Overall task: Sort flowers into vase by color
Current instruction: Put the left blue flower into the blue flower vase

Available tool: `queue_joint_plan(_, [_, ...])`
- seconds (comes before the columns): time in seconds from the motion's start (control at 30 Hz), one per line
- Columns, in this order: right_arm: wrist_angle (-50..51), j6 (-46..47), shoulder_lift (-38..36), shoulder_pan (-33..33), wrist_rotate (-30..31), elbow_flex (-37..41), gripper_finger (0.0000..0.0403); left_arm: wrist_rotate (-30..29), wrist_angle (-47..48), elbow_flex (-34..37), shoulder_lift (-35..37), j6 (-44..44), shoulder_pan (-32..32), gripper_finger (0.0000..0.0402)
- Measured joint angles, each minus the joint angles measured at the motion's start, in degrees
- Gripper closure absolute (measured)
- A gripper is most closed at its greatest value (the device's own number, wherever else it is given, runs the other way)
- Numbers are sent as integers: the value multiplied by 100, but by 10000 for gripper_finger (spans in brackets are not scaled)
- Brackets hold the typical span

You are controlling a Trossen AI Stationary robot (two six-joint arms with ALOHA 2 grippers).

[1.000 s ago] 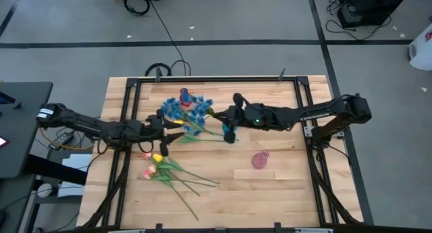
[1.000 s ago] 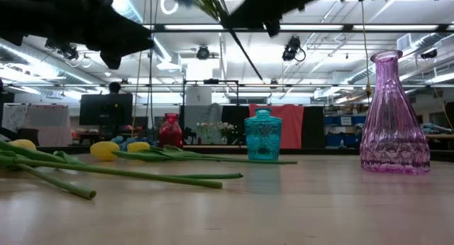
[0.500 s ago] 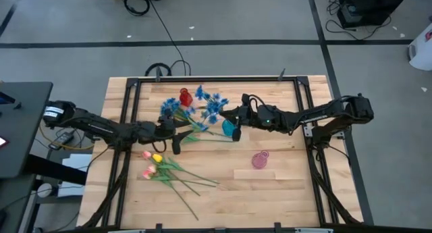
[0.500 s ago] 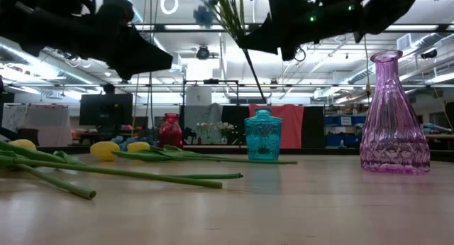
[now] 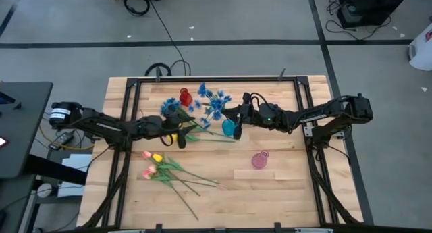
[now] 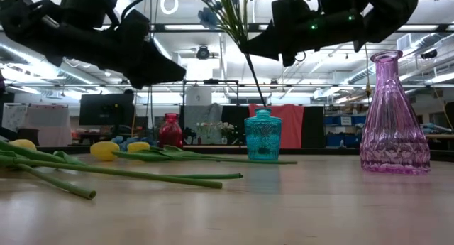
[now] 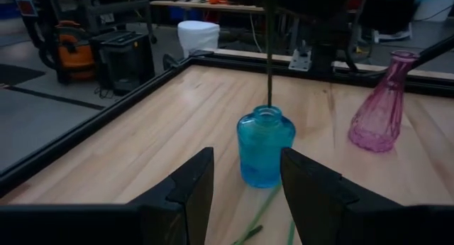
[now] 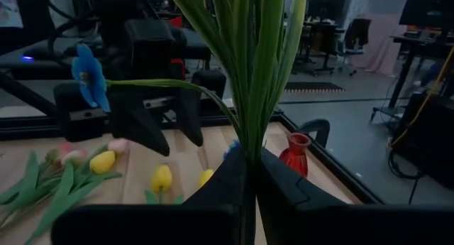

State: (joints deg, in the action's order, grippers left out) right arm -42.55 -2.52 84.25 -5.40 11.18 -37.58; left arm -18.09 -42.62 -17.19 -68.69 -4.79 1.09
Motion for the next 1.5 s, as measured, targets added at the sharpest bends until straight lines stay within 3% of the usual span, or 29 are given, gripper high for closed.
queue_joint_plan(0.3, [-37,125,13,91,122,5,369,110,-354,2,-339,-15,6,234])
queue_joint_plan(0.77, [-1924,163,540,88,280,875,369,368,-375,4,-339,-118,6,234])
queue_joint_plan(0.97, [-2227,236,540,88,268,1211,364,365,-405,4,-339,5,6,234])
queue_joint_plan(1.23, [-2170,228,540,84,267,1237,333,326,-269,4,-339,141,6,234])
queue_joint_plan(1.5, [-1677,375,540,79,266,1237,271,328,-191,4,-327,115,6,234])
